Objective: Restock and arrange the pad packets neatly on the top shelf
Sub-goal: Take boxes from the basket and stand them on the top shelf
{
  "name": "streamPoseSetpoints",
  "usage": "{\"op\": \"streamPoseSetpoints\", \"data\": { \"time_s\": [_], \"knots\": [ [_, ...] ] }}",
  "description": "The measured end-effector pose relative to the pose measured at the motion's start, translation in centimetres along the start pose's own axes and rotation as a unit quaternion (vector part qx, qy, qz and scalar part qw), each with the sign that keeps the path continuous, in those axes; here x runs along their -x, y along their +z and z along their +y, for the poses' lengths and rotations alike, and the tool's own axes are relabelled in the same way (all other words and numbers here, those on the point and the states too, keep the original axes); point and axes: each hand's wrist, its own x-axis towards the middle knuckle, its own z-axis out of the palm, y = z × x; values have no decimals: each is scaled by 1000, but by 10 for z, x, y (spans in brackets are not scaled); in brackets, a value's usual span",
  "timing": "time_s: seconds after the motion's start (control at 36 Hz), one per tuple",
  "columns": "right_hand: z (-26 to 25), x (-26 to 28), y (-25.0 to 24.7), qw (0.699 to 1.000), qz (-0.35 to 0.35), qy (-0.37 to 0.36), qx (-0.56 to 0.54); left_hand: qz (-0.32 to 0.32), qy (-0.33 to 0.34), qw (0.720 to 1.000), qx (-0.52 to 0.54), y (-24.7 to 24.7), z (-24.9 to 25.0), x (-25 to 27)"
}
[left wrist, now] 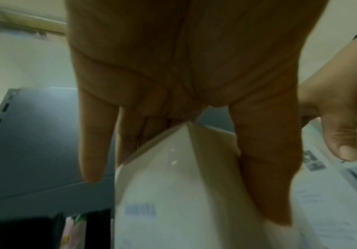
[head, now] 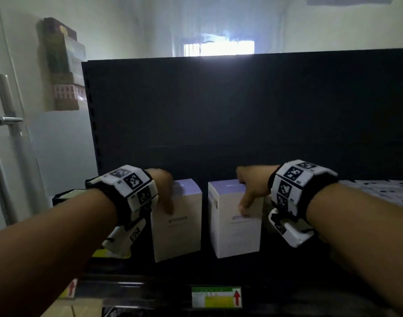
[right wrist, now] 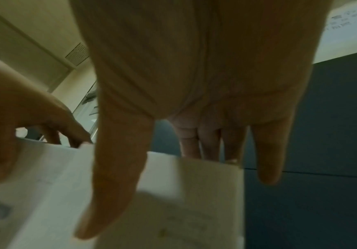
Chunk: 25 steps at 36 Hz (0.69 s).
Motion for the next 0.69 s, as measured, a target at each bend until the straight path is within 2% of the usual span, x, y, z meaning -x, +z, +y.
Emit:
{"op": "streamPoseSetpoints", "data": {
  "time_s": [0.22,0.28,0.36,0.56,0.69],
  "knots": [
    [19,-37,-14,996,-22,-85,35,-68,-43,996,-35,-17,5,-15],
    [23,-45,-19,993,-11,-107,48,-96,-55,994,-14,-25,6,-22],
    [29,-61,-30,991,17,-125,52,-101,-77,992,-2,-35,7,-35],
    [46,-124,-41,993,79,-82,37,-16,-116,992,-45,-39,10,-97],
    [52,-167,-31,995,82,-58,12,24,-138,986,-84,-25,-3,-156]
  ]
}}
